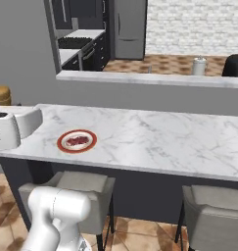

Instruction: Retrieve the shaker from the cabinet and place it next the steak on a plate on the dining table.

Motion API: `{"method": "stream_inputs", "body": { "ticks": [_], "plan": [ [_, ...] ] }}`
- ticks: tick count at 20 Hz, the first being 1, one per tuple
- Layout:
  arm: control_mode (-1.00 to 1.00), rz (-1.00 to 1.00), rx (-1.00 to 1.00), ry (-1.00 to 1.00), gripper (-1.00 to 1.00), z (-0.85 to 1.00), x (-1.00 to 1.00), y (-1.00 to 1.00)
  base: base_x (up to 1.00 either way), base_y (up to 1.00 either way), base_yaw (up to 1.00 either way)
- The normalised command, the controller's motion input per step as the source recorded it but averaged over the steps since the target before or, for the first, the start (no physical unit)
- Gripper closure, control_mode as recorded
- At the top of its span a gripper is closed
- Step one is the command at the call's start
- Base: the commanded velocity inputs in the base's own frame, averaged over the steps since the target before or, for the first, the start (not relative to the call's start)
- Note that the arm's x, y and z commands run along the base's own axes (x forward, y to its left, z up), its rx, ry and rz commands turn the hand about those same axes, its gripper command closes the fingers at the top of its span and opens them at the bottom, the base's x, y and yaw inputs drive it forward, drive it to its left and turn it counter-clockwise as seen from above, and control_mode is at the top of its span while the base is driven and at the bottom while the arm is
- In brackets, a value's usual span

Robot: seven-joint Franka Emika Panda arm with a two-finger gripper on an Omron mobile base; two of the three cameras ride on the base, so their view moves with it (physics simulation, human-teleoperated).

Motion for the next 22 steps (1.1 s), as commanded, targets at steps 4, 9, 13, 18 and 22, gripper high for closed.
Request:
{"method": "stream_inputs", "body": {
  "ticks": [4,9,13,18,22],
  "plan": [
    [-1.0,0.24,0.0,0.12,1.0,-0.29,0.77,-0.58,0.0,0.0,0.0],
    [-1.0,0.27,0.01,0.08,1.0,-0.43,0.64,-0.6,0.0,0.0,0.0],
    [-1.0,0.29,0.0,0.08,1.0,-0.47,0.61,-0.48,0.0,0.0,0.0],
    [-1.0,0.27,0.0,0.08,1.0,-0.42,0.73,-0.17,0.0,0.0,0.0],
    [-1.0,0.26,0.0,0.02,1.0,-0.4,0.83,0.0,0.0,0.0,0.0]
  ]
}}
